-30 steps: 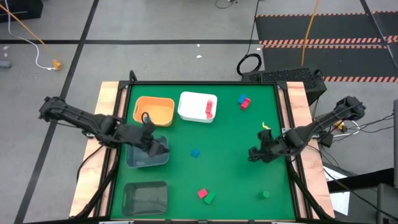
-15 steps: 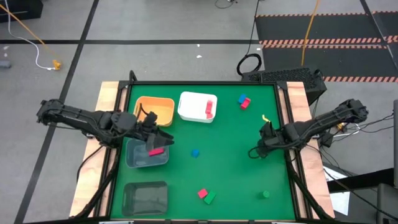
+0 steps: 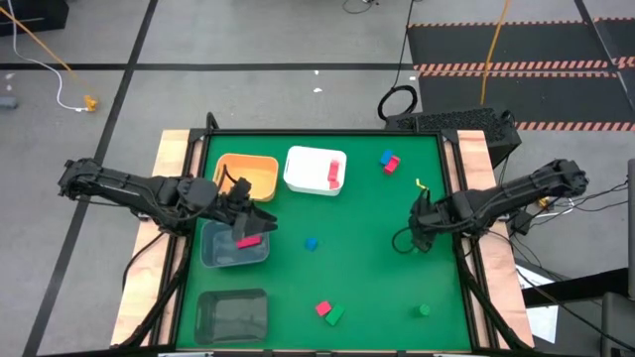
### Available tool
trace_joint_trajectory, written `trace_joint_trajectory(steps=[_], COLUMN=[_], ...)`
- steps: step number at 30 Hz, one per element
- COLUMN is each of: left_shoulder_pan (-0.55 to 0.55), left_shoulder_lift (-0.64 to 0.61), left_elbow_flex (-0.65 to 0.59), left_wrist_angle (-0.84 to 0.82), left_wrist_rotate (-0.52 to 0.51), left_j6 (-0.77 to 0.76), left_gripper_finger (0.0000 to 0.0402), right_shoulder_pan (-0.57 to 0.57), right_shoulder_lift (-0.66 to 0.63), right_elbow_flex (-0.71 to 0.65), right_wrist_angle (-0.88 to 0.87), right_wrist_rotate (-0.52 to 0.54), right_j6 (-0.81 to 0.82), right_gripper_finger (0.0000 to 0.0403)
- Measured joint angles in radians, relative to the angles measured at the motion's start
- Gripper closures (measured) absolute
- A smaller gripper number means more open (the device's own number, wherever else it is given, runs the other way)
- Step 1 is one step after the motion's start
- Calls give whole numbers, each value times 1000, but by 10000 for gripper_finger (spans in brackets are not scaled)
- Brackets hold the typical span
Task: Sort & place blocks by color
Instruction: Put the pink block into the white bin
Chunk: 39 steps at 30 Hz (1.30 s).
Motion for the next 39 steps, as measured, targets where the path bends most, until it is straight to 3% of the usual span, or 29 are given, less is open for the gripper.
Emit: trace_joint_trajectory(steps=[14,25,39], left_shoulder_pan=[0,0,0], left_shoulder_lift=[1,1,1], left_elbow_flex=[0,0,0], left_wrist_angle=[13,12,10], left_wrist_rotate=[-23,-29,-41], left_j6=[-32,-31,-28], left_gripper_finger=[167,167,167], right_shoulder_pan=[-57,-68,-68], right_shoulder_lift=[0,0,3], right_elbow_flex=[-66,-113,-237], right_wrist_angle=[56,123,213], right_wrist_rotate=[44,-4,-37], right_j6=[-283,-281,-95], right_gripper_finger=[117,117,125])
